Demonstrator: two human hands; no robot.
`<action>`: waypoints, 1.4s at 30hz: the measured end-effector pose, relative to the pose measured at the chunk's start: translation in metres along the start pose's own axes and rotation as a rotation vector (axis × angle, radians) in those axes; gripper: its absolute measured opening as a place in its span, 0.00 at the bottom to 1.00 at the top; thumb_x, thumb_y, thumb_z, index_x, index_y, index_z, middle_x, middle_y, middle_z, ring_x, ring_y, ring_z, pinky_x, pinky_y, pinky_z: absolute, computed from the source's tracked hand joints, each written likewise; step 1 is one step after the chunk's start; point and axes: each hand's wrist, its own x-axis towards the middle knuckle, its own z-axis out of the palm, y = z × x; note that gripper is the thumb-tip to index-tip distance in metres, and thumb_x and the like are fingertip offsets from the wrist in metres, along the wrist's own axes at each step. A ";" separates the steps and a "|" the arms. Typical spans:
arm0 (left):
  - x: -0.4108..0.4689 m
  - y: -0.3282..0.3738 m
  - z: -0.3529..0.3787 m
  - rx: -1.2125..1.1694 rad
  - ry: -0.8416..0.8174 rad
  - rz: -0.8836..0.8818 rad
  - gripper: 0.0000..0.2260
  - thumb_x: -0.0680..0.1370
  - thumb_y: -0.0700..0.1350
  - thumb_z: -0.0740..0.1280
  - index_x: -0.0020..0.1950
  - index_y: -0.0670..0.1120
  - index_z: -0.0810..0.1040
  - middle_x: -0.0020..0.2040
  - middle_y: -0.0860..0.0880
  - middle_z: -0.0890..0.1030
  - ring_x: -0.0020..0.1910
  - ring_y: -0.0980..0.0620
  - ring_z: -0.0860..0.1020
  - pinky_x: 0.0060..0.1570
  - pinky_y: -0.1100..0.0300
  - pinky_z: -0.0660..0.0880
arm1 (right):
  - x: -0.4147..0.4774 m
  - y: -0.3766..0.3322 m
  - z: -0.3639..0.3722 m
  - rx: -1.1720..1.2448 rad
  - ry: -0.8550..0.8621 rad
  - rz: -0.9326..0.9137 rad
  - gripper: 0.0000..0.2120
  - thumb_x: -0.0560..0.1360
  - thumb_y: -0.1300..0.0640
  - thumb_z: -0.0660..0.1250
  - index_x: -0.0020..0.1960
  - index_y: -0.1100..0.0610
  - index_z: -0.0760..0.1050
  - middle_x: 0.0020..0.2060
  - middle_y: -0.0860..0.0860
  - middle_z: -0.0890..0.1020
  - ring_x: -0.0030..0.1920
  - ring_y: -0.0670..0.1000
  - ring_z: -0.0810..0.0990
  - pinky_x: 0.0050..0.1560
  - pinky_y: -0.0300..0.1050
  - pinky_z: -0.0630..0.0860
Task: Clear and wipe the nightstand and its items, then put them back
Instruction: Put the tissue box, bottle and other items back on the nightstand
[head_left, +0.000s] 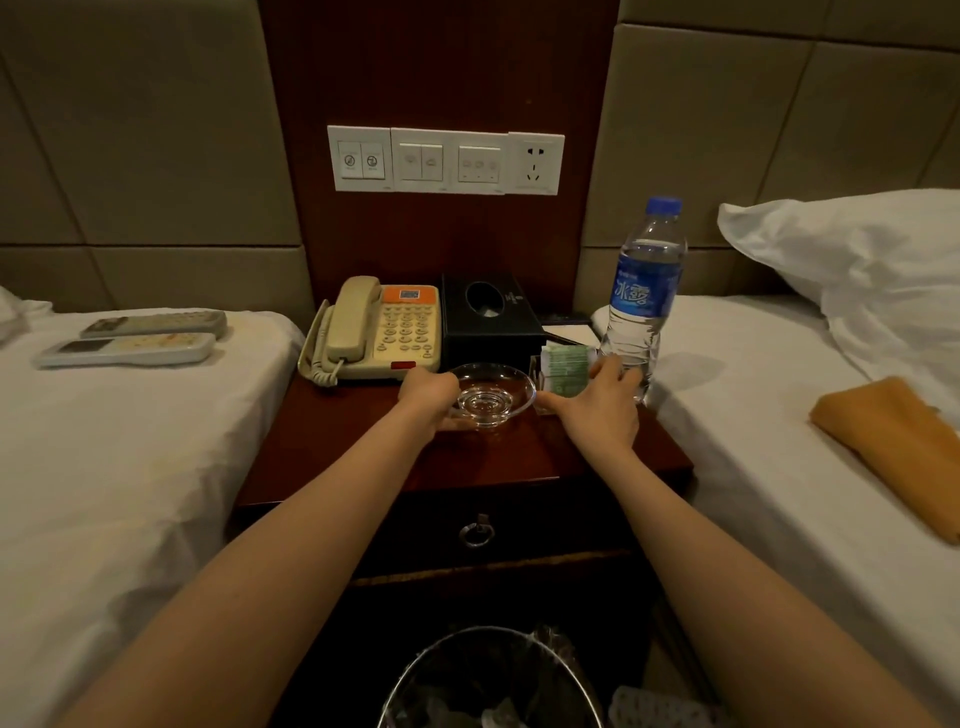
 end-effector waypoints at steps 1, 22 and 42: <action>-0.001 0.000 0.000 0.002 0.003 0.000 0.18 0.79 0.33 0.54 0.70 0.38 0.62 0.62 0.37 0.75 0.46 0.43 0.79 0.28 0.53 0.77 | 0.002 0.001 -0.001 -0.011 -0.003 -0.008 0.36 0.66 0.44 0.75 0.64 0.60 0.63 0.64 0.59 0.65 0.62 0.60 0.71 0.55 0.53 0.73; -0.024 0.014 -0.021 0.375 -0.027 0.032 0.18 0.80 0.43 0.58 0.69 0.39 0.65 0.63 0.41 0.73 0.58 0.44 0.76 0.46 0.53 0.76 | -0.006 -0.016 -0.004 -0.192 0.106 -0.182 0.23 0.72 0.66 0.66 0.65 0.61 0.62 0.62 0.60 0.67 0.56 0.61 0.75 0.47 0.51 0.75; 0.003 0.042 -0.223 -0.305 0.416 0.104 0.19 0.79 0.39 0.57 0.70 0.39 0.65 0.61 0.41 0.73 0.48 0.47 0.77 0.47 0.56 0.74 | -0.025 -0.208 0.099 -0.004 -0.270 -0.648 0.14 0.74 0.66 0.59 0.58 0.58 0.70 0.59 0.56 0.71 0.54 0.58 0.74 0.46 0.50 0.72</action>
